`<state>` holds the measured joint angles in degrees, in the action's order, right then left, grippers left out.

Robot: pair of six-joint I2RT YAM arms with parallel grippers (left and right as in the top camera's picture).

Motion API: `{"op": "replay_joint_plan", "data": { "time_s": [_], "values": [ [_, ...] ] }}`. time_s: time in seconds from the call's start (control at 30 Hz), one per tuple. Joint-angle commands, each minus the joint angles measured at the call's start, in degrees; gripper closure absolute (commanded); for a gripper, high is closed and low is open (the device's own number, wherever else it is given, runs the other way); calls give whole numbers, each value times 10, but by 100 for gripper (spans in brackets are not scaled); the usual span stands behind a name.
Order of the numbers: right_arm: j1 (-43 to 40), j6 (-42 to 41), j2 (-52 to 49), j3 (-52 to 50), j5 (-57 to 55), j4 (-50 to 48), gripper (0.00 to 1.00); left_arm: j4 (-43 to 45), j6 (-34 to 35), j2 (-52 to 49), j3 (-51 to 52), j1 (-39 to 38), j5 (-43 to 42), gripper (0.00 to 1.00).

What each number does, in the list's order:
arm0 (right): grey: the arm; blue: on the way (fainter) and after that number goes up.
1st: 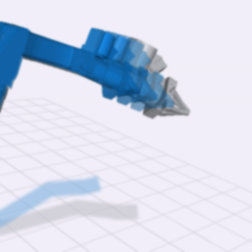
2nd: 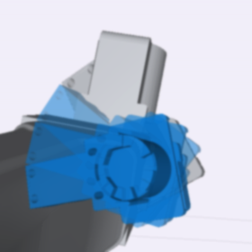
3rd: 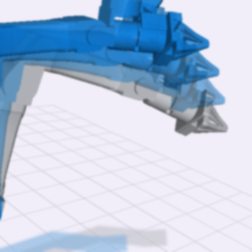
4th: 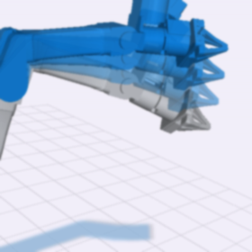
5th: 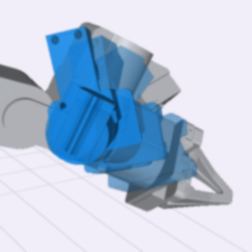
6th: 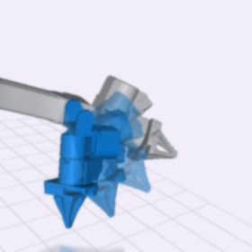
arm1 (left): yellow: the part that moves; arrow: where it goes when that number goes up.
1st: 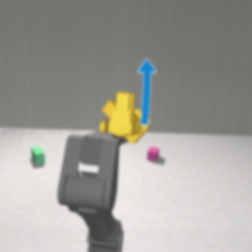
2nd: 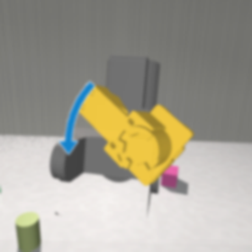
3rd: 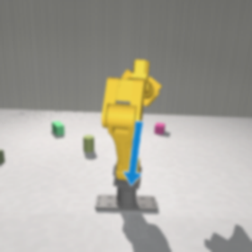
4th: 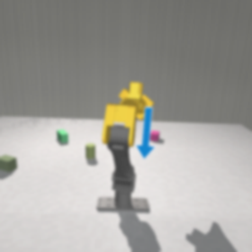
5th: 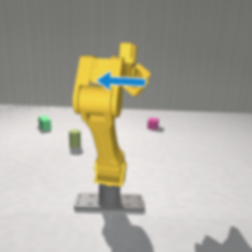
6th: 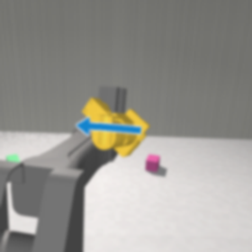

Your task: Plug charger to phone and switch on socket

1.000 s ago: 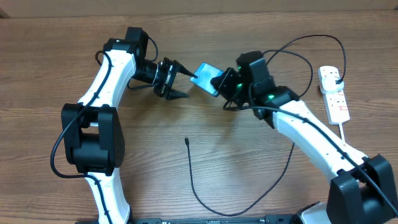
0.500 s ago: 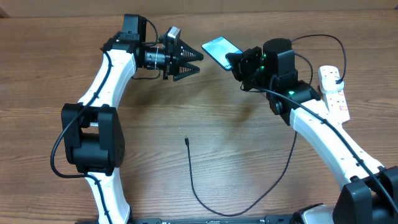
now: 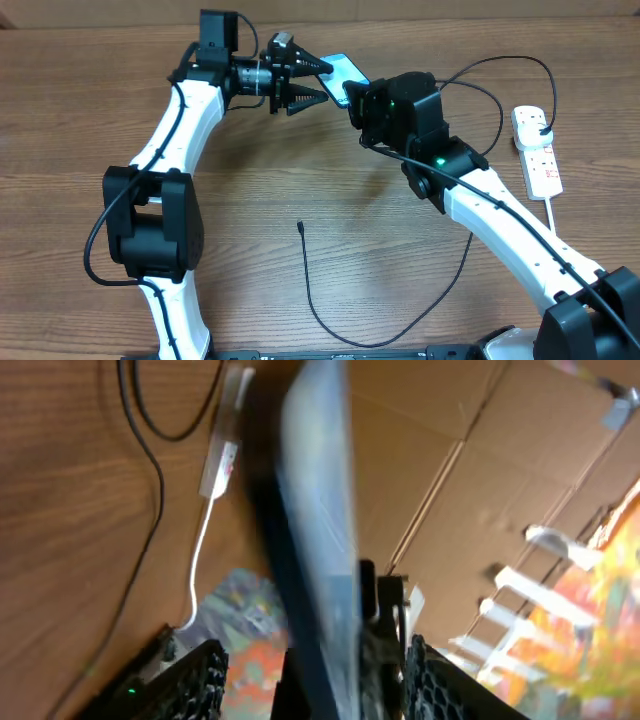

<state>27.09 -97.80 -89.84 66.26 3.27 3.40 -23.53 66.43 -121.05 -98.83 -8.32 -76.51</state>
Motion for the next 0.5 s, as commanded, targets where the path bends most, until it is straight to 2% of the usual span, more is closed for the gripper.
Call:
{"op": "replay_joint_plan", "data": {
  "time_s": [0.0,0.17,0.27,0.47],
  "values": [
    [8,-15,22,14,-28,-26,96,3,73,0,-10,-19,31,46],
    [14,-15,21,14,-28,-22,96,3,105,0,-10,-26,41,60],
    [15,-15,21,14,-28,-21,96,3,121,0,-10,-26,41,65],
    [24,-28,21,14,-28,-21,96,3,138,0,-10,-29,56,67]
  ]
}}
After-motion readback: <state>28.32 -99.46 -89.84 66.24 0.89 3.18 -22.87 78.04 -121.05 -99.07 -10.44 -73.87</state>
